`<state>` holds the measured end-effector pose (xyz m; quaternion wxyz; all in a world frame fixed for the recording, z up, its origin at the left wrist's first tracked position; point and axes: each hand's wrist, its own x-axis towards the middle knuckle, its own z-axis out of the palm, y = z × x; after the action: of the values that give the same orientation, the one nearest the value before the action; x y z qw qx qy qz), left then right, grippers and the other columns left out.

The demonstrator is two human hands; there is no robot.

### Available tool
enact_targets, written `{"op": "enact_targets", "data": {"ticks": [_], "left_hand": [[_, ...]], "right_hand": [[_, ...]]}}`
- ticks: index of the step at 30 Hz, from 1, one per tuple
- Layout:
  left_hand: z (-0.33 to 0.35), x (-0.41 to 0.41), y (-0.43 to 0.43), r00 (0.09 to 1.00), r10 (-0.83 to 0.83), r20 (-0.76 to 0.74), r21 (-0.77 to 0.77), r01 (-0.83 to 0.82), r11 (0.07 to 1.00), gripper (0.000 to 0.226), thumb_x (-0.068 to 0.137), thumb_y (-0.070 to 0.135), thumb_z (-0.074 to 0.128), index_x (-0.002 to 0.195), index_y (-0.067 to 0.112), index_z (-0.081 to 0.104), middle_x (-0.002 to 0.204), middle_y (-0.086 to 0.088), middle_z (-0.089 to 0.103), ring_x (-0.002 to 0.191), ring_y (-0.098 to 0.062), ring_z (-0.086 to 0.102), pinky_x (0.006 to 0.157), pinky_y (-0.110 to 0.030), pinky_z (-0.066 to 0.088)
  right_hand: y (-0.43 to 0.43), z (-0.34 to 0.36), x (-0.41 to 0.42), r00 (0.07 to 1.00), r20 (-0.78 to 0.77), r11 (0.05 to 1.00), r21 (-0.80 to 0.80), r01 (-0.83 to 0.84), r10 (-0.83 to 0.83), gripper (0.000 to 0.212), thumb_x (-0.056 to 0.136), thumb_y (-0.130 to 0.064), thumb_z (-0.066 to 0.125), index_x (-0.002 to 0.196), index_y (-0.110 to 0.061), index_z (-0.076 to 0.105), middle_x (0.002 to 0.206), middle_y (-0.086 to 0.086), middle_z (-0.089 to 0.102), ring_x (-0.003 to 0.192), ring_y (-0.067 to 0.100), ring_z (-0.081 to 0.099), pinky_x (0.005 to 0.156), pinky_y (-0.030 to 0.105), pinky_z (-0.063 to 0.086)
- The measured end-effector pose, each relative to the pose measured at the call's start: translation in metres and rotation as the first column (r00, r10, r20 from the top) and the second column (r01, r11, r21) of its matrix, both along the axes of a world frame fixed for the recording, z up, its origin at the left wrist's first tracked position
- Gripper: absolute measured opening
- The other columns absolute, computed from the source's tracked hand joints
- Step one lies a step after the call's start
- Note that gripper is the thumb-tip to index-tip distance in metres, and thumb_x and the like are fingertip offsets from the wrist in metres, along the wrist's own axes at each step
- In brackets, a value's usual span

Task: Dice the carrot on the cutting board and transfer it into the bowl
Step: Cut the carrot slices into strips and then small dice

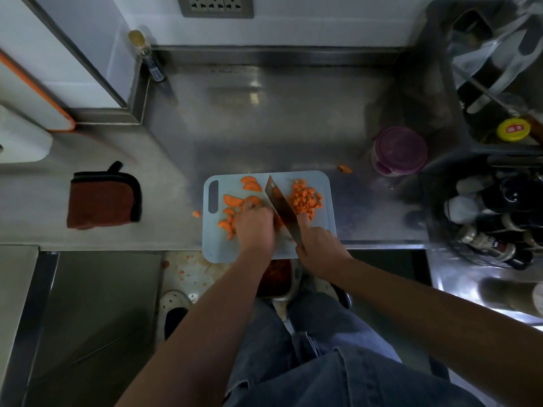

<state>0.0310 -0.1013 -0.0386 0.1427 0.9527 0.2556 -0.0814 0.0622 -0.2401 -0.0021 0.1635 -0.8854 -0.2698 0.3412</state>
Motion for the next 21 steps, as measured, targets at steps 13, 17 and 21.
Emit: {"op": "enact_targets", "data": {"ticks": [13, 17, 21], "left_hand": [[-0.001, 0.002, 0.002, 1.000, -0.017, -0.002, -0.017, 0.017, 1.000, 0.014, 0.089, 0.009, 0.058, 0.093, 0.014, 0.070, 0.100, -0.007, 0.063, 0.109, -0.022, 0.052, 0.082, -0.032, 0.047], [0.000, 0.001, 0.001, 0.999, -0.038, -0.027, 0.005, 0.038, 0.999, 0.008, 0.089, 0.012, 0.061, 0.091, 0.014, 0.069, 0.094, -0.005, 0.064, 0.110, -0.022, 0.052, 0.079, -0.032, 0.047], [0.002, 0.001, 0.000, 0.999, -0.041, -0.037, 0.031, 0.042, 0.999, 0.007, 0.089, 0.017, 0.064, 0.094, 0.016, 0.068, 0.099, -0.004, 0.063, 0.109, -0.021, 0.053, 0.080, -0.032, 0.047]], "right_hand": [[0.004, -0.010, -0.006, 0.999, 0.024, 0.999, -0.048, -0.020, 0.022, 0.047, 0.095, -0.013, 0.045, 0.134, -0.015, 0.020, 0.100, 0.013, 0.060, 0.089, 0.030, 0.062, 0.081, 0.049, 0.054], [0.004, -0.012, -0.004, 1.000, 0.024, 0.999, -0.046, -0.016, 0.017, 0.047, 0.095, -0.012, 0.046, 0.135, -0.015, 0.020, 0.101, 0.013, 0.060, 0.090, 0.030, 0.062, 0.082, 0.049, 0.053], [0.007, -0.014, 0.001, 0.998, 0.065, 1.000, 0.009, 0.001, -0.001, 0.044, 0.094, -0.012, 0.045, 0.131, -0.018, 0.023, 0.096, 0.013, 0.062, 0.086, 0.032, 0.063, 0.080, 0.051, 0.053]]}}
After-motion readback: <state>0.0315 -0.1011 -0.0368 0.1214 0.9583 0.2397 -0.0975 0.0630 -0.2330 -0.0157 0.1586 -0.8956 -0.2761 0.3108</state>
